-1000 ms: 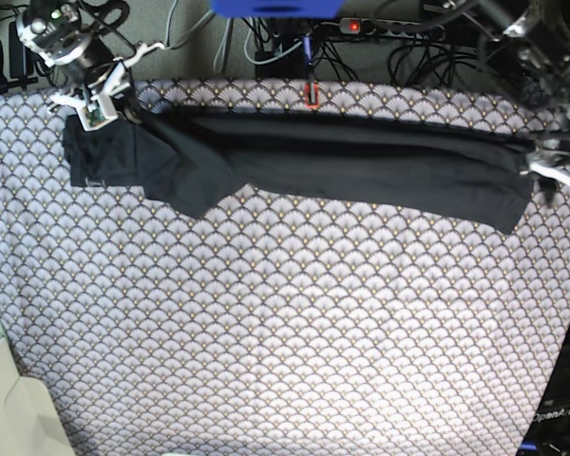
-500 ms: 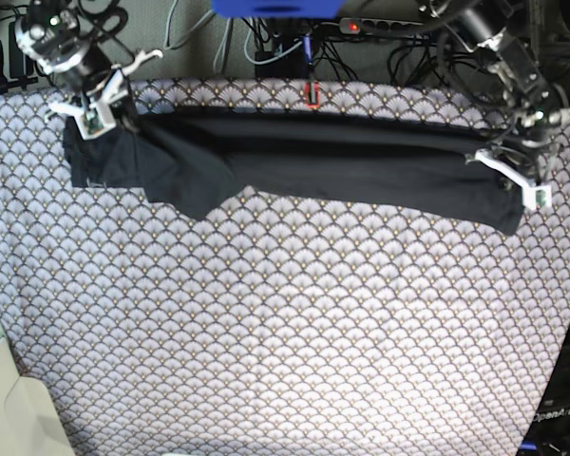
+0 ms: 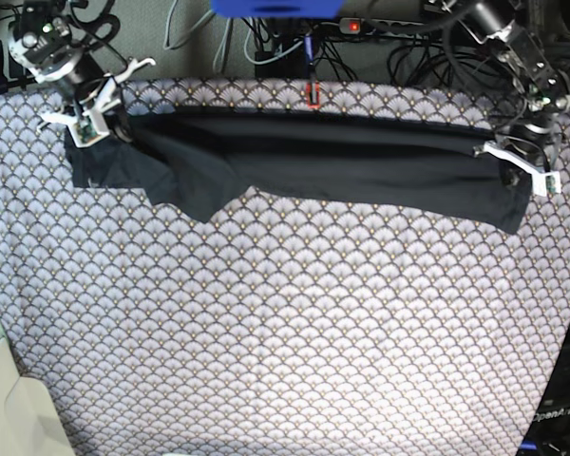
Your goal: Fold the T-shirt properly
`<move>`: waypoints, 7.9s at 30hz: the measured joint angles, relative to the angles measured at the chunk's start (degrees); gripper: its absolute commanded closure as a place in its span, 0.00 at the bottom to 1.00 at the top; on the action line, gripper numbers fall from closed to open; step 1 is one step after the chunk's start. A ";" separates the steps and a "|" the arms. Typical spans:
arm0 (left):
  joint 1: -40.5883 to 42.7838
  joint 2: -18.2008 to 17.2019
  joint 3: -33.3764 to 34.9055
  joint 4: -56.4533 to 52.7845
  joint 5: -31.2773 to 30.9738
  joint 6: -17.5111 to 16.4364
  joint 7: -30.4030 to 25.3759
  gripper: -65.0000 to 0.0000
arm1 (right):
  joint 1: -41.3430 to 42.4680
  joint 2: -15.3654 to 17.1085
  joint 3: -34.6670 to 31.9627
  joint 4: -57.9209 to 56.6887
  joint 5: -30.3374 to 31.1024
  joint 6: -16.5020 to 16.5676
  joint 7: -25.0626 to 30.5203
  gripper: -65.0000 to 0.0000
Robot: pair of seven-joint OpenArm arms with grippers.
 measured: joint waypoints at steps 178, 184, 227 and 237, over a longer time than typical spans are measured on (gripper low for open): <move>-2.58 -1.36 -4.72 14.08 -4.02 -3.76 13.84 0.53 | 11.52 2.58 1.16 -19.87 8.96 -0.20 -5.05 0.99; -3.54 -1.22 -4.87 10.08 -3.43 -3.26 14.75 0.24 | 11.58 2.60 1.14 -19.87 8.83 -0.20 -5.05 0.99; -1.73 6.12 0.85 28.76 -1.16 -3.65 21.73 1.00 | 11.58 3.43 1.14 -19.87 8.85 -0.20 -5.62 0.99; 7.52 11.87 29.99 39.76 14.95 -3.58 21.22 1.00 | 11.61 3.52 1.14 -19.82 8.81 -0.22 -5.62 0.99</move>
